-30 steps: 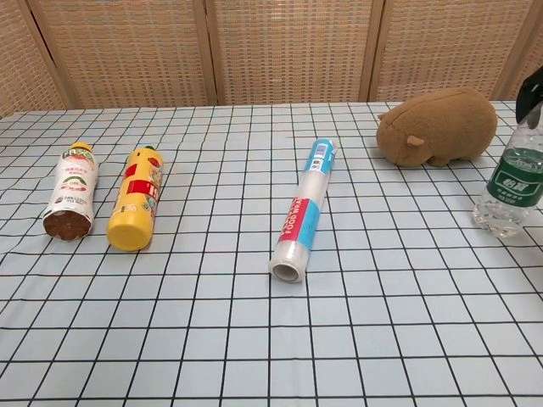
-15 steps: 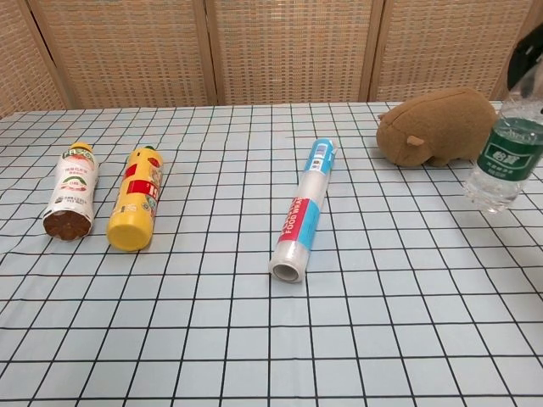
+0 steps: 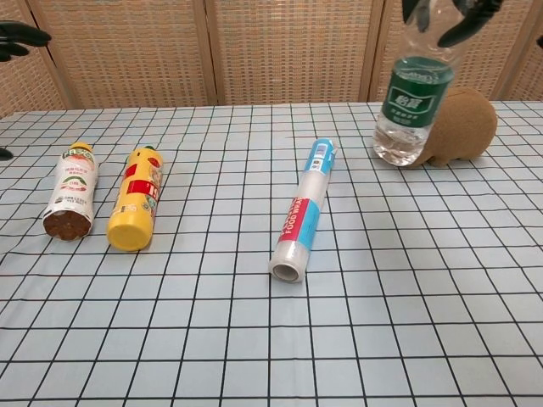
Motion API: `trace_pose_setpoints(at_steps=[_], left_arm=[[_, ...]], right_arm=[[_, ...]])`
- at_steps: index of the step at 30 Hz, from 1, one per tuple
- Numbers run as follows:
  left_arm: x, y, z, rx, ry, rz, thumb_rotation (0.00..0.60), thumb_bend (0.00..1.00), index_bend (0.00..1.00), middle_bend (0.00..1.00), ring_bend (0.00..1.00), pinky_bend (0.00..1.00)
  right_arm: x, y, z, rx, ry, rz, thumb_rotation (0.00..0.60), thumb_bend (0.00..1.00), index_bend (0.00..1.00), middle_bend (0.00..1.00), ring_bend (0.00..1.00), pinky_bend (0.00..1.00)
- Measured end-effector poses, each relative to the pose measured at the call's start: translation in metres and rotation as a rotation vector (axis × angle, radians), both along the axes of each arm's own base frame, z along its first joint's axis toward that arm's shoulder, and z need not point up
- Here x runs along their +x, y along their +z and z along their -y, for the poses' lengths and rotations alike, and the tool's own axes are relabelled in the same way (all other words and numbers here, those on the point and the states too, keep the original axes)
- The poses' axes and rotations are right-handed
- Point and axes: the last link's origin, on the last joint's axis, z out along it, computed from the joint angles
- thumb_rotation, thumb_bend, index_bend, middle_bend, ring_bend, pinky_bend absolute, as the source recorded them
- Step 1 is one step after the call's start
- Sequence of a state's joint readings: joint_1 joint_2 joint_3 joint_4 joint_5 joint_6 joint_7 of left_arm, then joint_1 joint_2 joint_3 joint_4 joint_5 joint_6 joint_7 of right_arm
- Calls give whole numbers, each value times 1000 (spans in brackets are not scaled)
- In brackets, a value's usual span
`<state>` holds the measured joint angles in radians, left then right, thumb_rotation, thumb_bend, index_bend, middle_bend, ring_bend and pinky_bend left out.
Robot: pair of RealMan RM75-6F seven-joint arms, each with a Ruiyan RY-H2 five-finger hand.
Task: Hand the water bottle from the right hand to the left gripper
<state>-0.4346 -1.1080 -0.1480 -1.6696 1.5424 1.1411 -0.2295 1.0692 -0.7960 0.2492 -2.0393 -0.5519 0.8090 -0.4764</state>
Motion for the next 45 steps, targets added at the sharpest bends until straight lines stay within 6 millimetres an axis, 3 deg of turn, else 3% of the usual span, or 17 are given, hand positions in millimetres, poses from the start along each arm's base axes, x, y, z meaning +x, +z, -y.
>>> trace_pose_setpoints(at_steps=[9, 15, 25, 45], left_arm=[[50, -47, -33, -156, -36, 271, 600, 0, 0, 0, 0, 0], [68, -90, -54, -253, 7, 409, 600, 0, 0, 0, 0, 0], [111, -145, -67, -416, 50, 642, 600, 0, 0, 0, 0, 0], [189, -179, -68, -512, 6, 726, 600, 0, 0, 0, 0, 0]], right_arm=[[54, -33, -1, 32, 52, -9, 600, 598, 602, 597, 601, 632], [67, -43, -6, 44, 54, -5, 600, 598, 602, 597, 601, 632], [78, -49, -10, 66, 66, 14, 600, 601, 602, 598, 601, 632], [94, -51, -16, 88, 76, 59, 600, 609, 603, 597, 601, 632]])
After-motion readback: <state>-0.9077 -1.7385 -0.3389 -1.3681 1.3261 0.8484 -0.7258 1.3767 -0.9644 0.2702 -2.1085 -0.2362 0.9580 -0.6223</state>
